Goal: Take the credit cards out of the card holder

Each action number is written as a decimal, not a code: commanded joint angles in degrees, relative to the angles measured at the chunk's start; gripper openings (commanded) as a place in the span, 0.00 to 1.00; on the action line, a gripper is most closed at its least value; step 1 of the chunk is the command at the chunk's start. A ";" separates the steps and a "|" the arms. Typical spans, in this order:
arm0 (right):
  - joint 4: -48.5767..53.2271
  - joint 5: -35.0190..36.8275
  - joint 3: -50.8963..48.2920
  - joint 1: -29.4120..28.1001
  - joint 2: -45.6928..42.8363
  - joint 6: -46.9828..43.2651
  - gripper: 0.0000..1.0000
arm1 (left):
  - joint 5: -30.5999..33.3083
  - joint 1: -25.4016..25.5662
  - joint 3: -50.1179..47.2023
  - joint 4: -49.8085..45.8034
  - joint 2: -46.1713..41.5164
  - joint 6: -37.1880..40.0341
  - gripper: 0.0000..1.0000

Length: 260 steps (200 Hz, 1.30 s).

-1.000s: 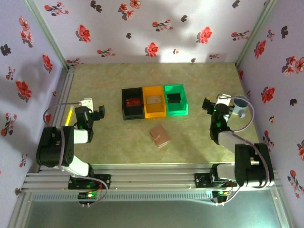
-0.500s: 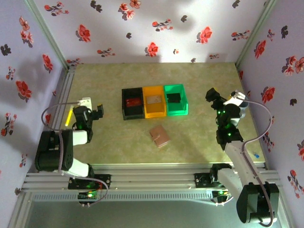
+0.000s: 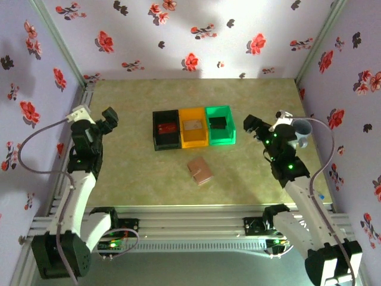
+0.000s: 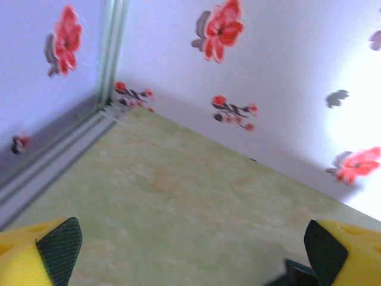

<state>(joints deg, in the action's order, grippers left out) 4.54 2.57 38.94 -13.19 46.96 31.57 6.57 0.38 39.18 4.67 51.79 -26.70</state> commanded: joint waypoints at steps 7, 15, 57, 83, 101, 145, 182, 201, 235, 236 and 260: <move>13.53 2.39 3.39 -5.29 -0.14 -0.91 0.99 | -10.72 1.33 2.21 -17.27 -2.71 -7.28 1.00; 15.33 3.14 3.59 -7.20 -0.16 -0.65 0.98 | -11.07 2.61 1.99 -19.80 -3.76 -8.30 1.00; 21.24 6.90 2.35 -19.50 0.48 0.40 0.91 | -7.73 13.11 0.76 -31.69 -8.01 -13.48 1.00; 22.25 10.39 0.63 -28.36 2.49 1.65 0.88 | -0.25 23.45 0.90 -37.55 -7.77 -16.01 1.00; 22.70 12.11 0.74 -34.40 5.67 2.18 0.88 | 1.70 29.27 -0.12 -37.85 -7.61 -17.40 1.00; 21.62 12.71 -0.62 -41.39 12.86 6.83 0.81 | 5.90 42.45 -1.18 -37.50 -4.22 -23.58 1.00; 19.92 11.54 -1.91 -42.48 17.87 9.97 0.72 | 12.25 54.06 1.84 -36.69 4.32 -26.73 1.00; 19.79 11.86 -2.95 -42.49 17.52 10.99 0.67 | 13.66 58.22 4.77 -37.07 9.82 -26.65 1.00; 19.21 12.61 -5.13 -42.45 16.90 11.76 0.64 | 14.00 62.01 9.84 -37.63 17.36 -26.97 1.00; 19.24 12.58 -5.16 -42.45 16.96 11.76 0.64 | 13.91 62.06 9.94 -37.63 17.55 -26.99 1.00; 19.48 12.27 -5.36 -42.44 18.73 12.11 0.61 | 12.58 63.53 12.08 -36.03 21.51 -28.03 1.00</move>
<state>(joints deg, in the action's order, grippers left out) 24.73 13.58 34.33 -55.18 64.55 41.91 18.02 62.54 48.58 -31.81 70.43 -52.49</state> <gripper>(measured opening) 0.616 0.997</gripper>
